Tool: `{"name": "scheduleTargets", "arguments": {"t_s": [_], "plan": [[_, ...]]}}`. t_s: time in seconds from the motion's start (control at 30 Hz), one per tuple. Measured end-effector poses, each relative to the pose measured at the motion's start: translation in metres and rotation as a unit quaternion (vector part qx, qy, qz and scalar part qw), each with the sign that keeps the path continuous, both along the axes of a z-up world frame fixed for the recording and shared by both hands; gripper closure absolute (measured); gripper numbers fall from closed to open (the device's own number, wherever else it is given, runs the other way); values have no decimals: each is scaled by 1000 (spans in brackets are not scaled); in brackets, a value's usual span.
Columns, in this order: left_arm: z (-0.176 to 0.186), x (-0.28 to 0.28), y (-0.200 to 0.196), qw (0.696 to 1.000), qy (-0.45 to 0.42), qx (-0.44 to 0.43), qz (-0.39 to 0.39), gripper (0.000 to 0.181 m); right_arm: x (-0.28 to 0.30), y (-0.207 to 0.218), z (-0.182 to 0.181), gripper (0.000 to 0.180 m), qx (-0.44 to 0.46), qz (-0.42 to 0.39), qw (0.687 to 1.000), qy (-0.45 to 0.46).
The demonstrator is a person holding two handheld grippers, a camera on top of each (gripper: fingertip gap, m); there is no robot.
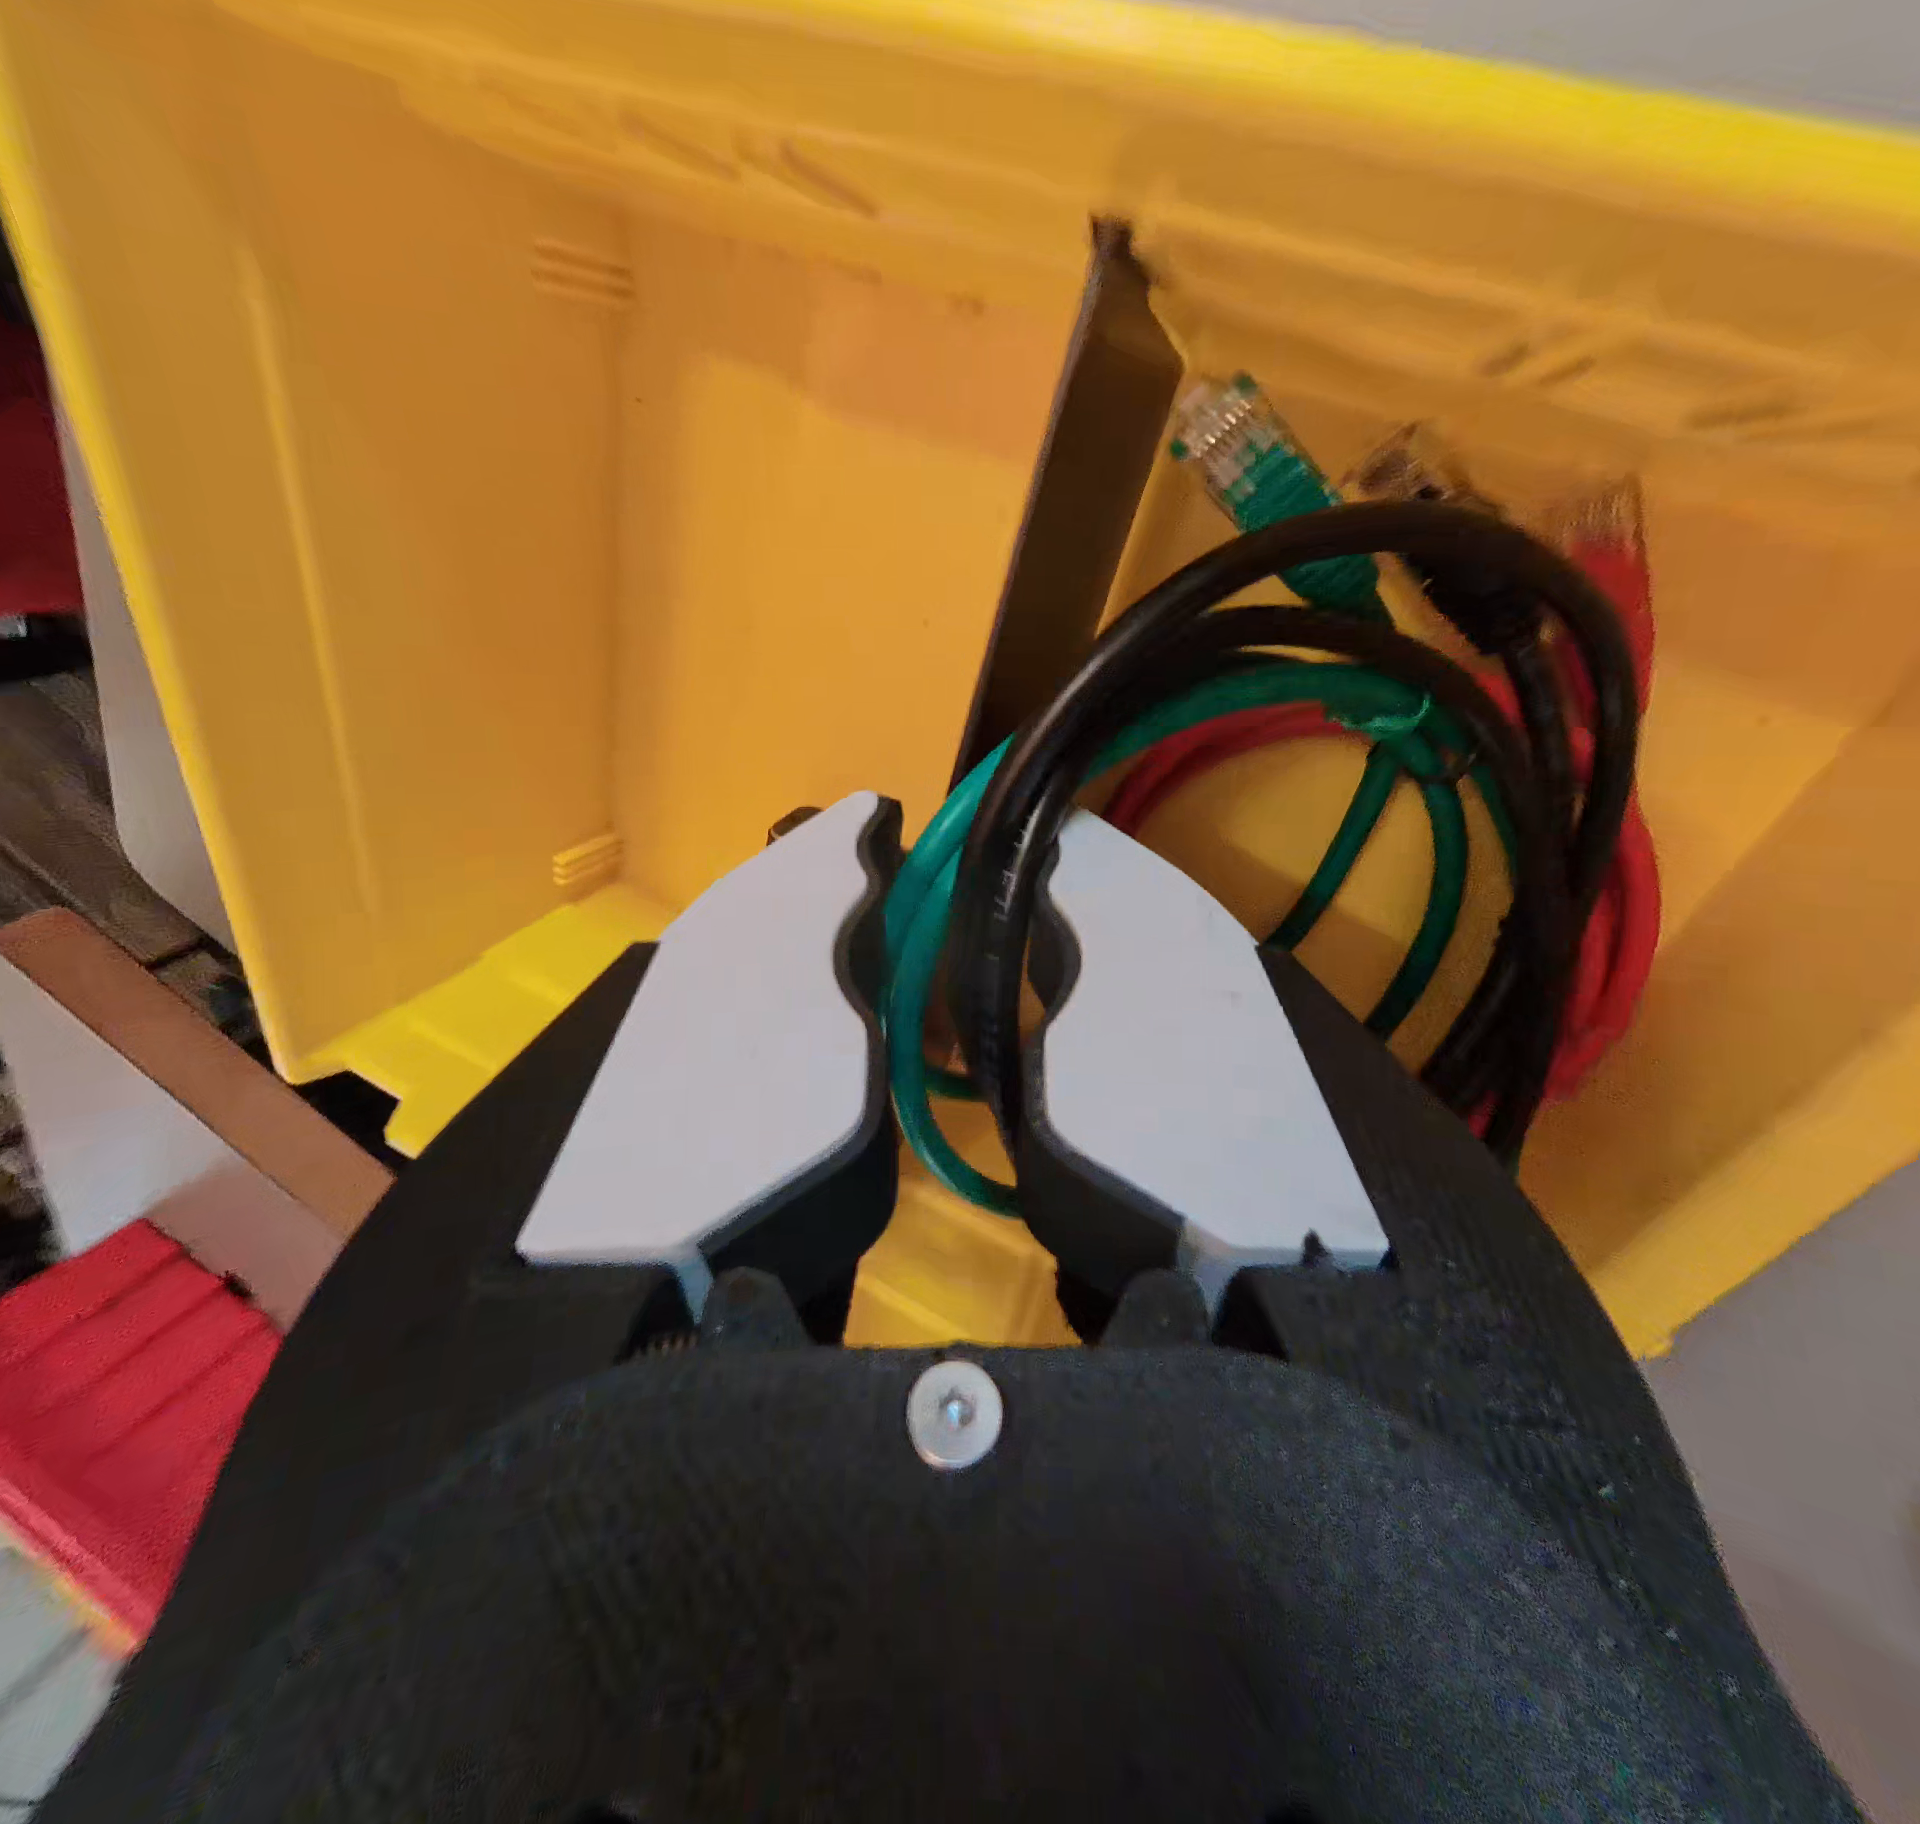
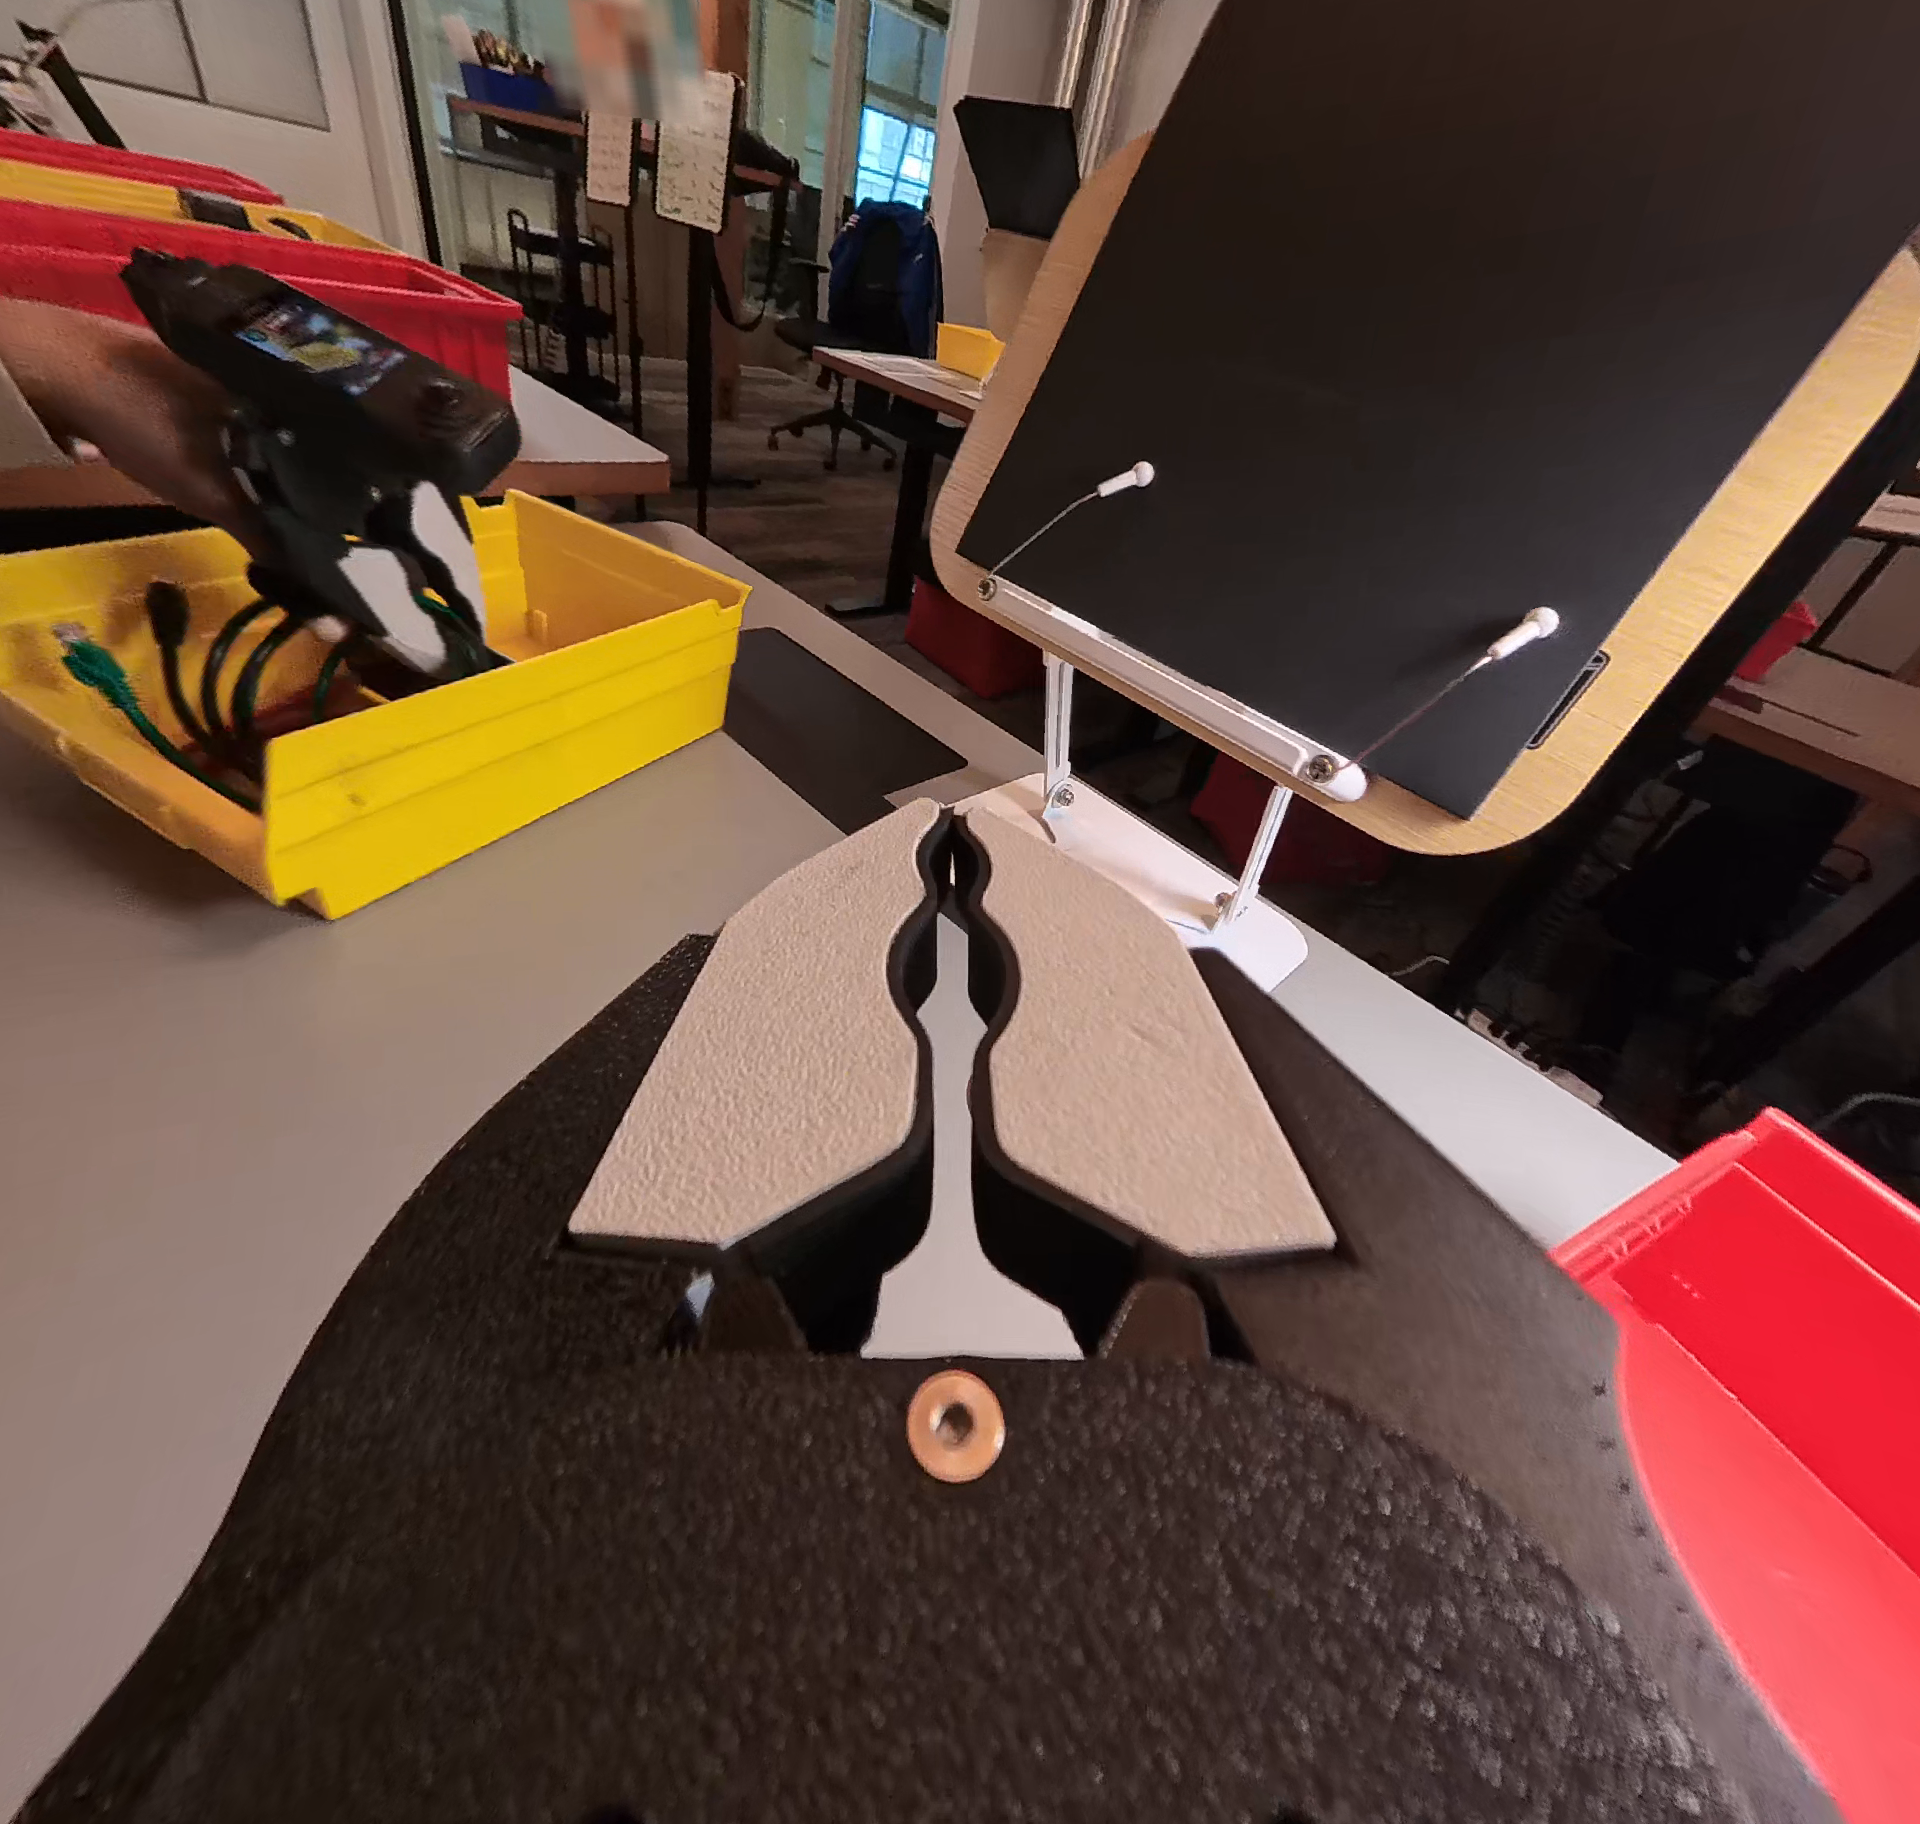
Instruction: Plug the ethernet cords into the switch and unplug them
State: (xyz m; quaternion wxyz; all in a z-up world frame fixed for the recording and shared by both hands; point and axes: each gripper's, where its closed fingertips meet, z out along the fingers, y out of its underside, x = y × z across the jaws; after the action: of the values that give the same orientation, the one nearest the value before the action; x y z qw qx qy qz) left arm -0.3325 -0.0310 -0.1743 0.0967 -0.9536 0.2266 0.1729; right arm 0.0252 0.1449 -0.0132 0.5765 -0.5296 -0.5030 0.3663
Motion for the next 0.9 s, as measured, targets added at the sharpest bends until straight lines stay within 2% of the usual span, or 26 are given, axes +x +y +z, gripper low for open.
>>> {"name": "scheduleTargets", "arguments": {"t_s": [0.03, 0.17, 0.33, 0.4, 0.6, 0.7, 0.77, 0.9], "plan": [[1, 0, 7, 1000, -8, 18, 21, 159, 0, 2, -1, 180, -6, 0, 1000, 1], [3, 5, 19, 999, -34, 33, 27, 160, -2, 6, -10, 180, -21, 3, 1000, -4], [35, 4, 30, 987, -153, 49, 8, 150, -7, 3, -18, 180, -14, 9, 1000, -21], [44, -8, 36, 980, -193, 40, 17, 137, -10, 1, -21, 180, -15, 15, 999, -26], [66, -1, 41, 943, -332, -5, -14, 137, -12, -3, -34, 180, 0, 31, 998, -54], [52, 17, 18, 950, -293, -84, -66, 141, -14, 1, -40, 180, -8, 36, 998, -58], [47, 33, 9, 951, -267, -105, -113, 142, -16, 4, -47, 180, -16, 38, 997, -64], [85, 58, 24, 926, -341, -8, -164, 146, -22, 5, -62, 180, -31, 45, 995, -80]]}}
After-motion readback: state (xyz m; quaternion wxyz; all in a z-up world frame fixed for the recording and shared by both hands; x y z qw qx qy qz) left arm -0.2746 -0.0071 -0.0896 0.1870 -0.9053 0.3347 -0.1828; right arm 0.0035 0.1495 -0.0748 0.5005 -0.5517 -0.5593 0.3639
